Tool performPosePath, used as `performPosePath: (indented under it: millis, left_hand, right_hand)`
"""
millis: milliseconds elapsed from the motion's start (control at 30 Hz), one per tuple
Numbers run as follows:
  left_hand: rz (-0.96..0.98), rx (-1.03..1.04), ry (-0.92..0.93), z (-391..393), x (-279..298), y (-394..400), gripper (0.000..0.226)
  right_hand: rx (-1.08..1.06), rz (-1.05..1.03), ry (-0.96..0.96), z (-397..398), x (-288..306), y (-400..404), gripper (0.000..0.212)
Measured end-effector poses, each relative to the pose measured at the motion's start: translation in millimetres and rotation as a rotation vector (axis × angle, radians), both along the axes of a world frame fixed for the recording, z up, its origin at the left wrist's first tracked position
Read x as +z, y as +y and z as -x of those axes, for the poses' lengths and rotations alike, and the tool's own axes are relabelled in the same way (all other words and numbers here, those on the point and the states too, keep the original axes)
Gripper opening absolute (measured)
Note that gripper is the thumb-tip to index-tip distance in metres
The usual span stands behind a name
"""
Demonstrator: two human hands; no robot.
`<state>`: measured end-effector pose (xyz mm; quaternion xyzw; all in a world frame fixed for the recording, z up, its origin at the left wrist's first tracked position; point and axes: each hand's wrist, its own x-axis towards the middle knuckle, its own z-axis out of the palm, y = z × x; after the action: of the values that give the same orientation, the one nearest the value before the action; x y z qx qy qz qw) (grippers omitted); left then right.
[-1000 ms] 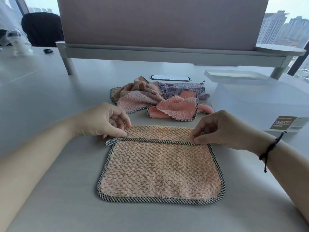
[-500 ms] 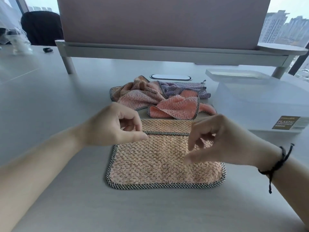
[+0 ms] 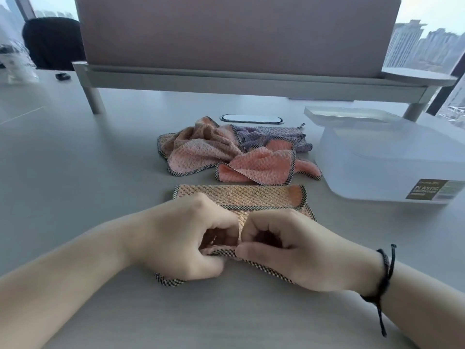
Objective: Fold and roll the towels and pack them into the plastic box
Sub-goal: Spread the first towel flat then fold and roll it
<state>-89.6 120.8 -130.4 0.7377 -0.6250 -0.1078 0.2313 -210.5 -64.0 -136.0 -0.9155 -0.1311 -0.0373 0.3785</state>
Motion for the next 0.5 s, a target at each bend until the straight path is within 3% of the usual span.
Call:
performPosePath:
  millis: [67, 167, 233, 333, 500]
  left_hand:
    - [0.013, 0.065, 0.128, -2.8, 0.8, 2.0, 0.018]
    - [0.081, 0.157, 0.322, -11.0, 0.0, 3.5, 0.029]
    - [0.131, 0.198, 0.411, -19.0, -1.4, 5.1, 0.028]
    - [0.206, 0.252, 0.437, -31.4, -1.8, 7.1, 0.024]
    - [0.213, 0.351, 0.303, -42.9, -2.7, 14.6, 0.017]
  right_hand:
    - [-0.011, -0.019, 0.005, 2.2, 4.4, -1.9, 0.026]
    - [-0.017, 0.177, -0.033, 5.7, 6.5, -4.2, 0.047]
    - [-0.076, 0.239, -0.085, 3.9, 7.6, -8.6, 0.042]
    - [-0.226, 0.052, -0.066, -3.8, 12.0, -25.9, 0.031]
    - [-0.308, -0.157, 0.066, -10.7, 15.4, -66.8, 0.027]
